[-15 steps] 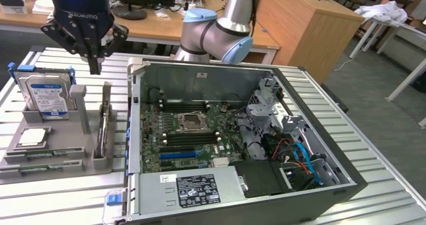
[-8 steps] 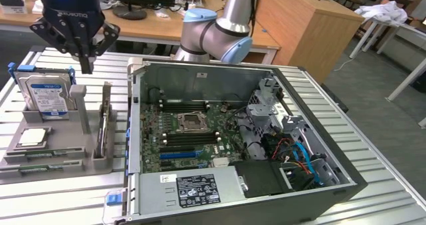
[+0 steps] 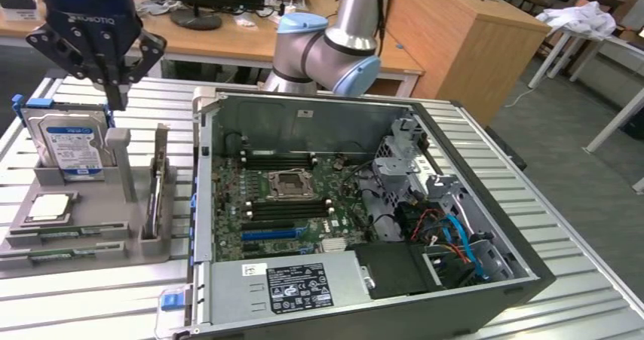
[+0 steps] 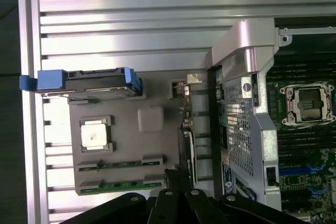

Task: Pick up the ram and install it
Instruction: 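Reach for the ram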

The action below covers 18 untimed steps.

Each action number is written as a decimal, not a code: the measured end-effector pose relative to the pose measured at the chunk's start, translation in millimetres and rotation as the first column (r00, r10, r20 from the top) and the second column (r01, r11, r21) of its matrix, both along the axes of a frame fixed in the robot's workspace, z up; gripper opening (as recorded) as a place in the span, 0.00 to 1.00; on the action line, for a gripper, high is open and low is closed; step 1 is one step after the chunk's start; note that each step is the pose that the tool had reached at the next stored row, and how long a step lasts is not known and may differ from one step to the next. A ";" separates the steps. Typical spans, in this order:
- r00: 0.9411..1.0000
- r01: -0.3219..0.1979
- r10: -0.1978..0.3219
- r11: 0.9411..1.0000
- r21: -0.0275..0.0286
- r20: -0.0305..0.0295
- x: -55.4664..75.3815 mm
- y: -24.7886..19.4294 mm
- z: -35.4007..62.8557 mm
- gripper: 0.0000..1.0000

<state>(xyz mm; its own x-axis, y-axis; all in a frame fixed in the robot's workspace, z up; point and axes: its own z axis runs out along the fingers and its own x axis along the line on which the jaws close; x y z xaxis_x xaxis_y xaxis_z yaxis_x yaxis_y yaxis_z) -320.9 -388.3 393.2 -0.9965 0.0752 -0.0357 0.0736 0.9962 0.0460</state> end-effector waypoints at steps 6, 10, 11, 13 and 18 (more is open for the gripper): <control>1.000 0.000 0.000 1.000 0.000 0.000 -10.9 0.5 0.0 0.11; 1.000 0.000 0.000 1.000 0.000 0.000 -18.1 0.8 0.0 0.11; 1.000 0.000 0.000 1.000 0.000 0.000 -19.9 0.8 0.0 0.11; 1.000 0.000 0.000 1.000 0.000 0.000 -23.6 1.0 0.0 0.11; 1.000 0.000 0.000 1.000 0.000 0.000 -32.6 1.2 0.0 0.11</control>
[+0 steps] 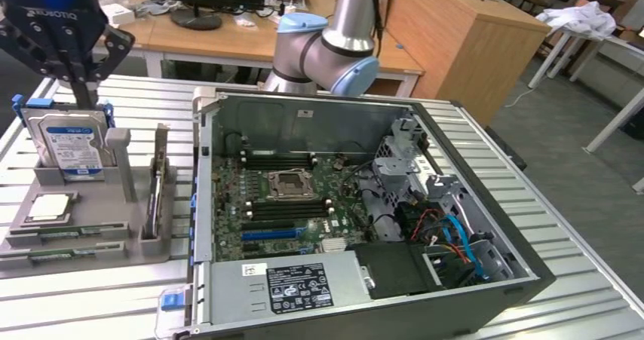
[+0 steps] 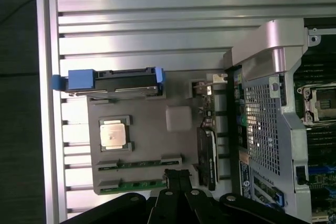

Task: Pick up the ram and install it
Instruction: 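Reach for the ram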

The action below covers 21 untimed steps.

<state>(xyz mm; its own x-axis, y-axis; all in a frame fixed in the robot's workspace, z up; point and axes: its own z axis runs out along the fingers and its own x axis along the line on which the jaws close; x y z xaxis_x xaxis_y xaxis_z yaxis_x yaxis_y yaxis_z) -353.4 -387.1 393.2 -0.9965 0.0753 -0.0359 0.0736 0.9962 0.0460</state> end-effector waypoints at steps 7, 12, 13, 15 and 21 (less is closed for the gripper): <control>1.000 0.000 0.000 1.000 0.000 0.000 -11.9 0.3 0.0 0.11; 1.000 0.000 0.000 1.000 0.000 0.000 -19.7 0.6 0.0 0.11; 1.000 0.000 0.000 1.000 0.000 0.000 -21.1 0.6 0.0 0.11; 1.000 0.000 0.000 1.000 0.000 0.000 -24.0 0.7 0.0 0.11; 1.000 0.000 0.000 1.000 0.000 0.000 -31.4 0.8 0.0 0.11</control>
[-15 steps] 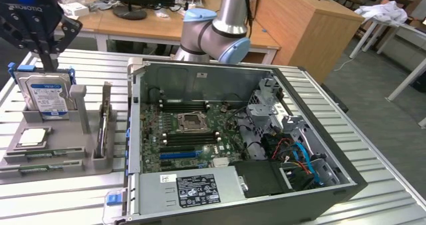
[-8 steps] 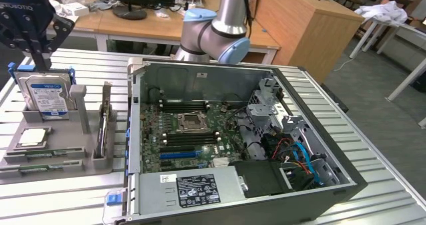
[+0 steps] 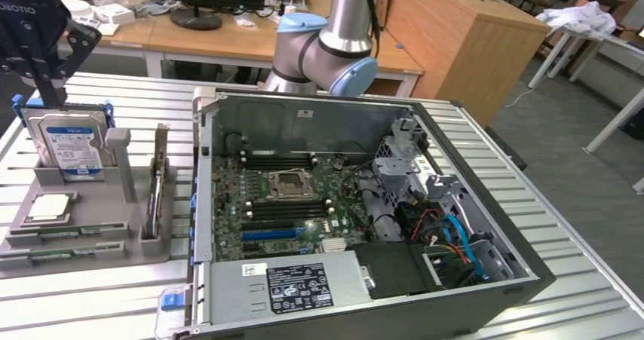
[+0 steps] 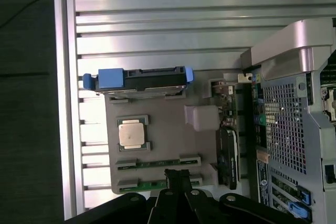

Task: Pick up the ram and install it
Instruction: 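Reach for the ram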

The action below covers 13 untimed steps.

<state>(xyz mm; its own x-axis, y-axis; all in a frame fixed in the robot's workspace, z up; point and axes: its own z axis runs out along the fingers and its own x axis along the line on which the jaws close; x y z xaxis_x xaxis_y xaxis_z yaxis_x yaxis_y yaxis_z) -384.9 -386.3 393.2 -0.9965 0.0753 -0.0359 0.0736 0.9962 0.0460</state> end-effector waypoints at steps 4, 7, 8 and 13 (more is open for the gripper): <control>1.000 0.000 0.000 1.000 0.000 0.000 -0.1 0.0 0.0 0.11; 1.000 0.000 0.000 1.000 0.000 0.000 -0.1 0.0 0.0 0.11; 1.000 0.000 0.000 1.000 0.000 0.000 -0.1 0.0 0.0 0.11; 1.000 0.000 0.000 1.000 0.000 0.000 -0.3 -0.7 0.0 0.11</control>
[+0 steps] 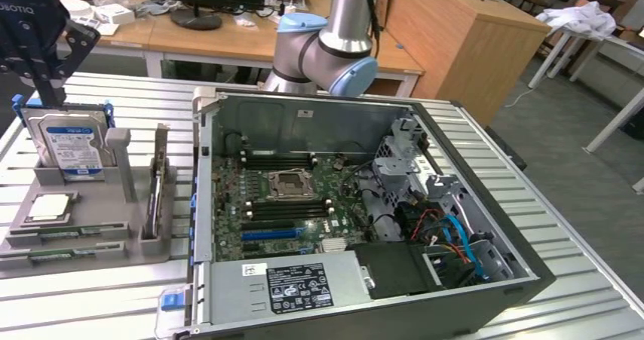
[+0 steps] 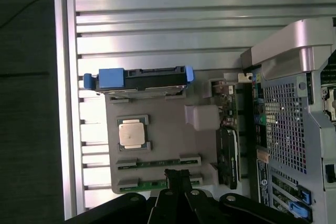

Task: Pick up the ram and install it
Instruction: 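Reach for the ram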

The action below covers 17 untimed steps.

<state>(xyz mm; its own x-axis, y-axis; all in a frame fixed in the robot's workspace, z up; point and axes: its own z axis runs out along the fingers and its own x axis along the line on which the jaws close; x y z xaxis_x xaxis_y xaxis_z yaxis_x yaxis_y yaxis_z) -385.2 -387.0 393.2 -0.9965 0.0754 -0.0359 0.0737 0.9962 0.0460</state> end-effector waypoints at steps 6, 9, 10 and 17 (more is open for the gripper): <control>1.000 0.000 0.000 1.000 0.000 0.000 0.1 -6.9 0.0 0.11; 1.000 0.000 0.000 1.000 0.000 0.000 0.0 -10.8 0.0 0.11; 1.000 0.000 0.000 1.000 0.000 0.000 -0.1 -12.1 0.0 0.11; 1.000 0.000 0.000 1.000 0.000 0.000 -0.6 -19.9 0.0 0.11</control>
<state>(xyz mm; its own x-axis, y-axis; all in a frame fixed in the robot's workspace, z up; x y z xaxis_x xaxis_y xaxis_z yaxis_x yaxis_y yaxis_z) -385.7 -406.9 393.2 -0.9965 0.0752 -0.0359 0.0736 0.9962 0.0460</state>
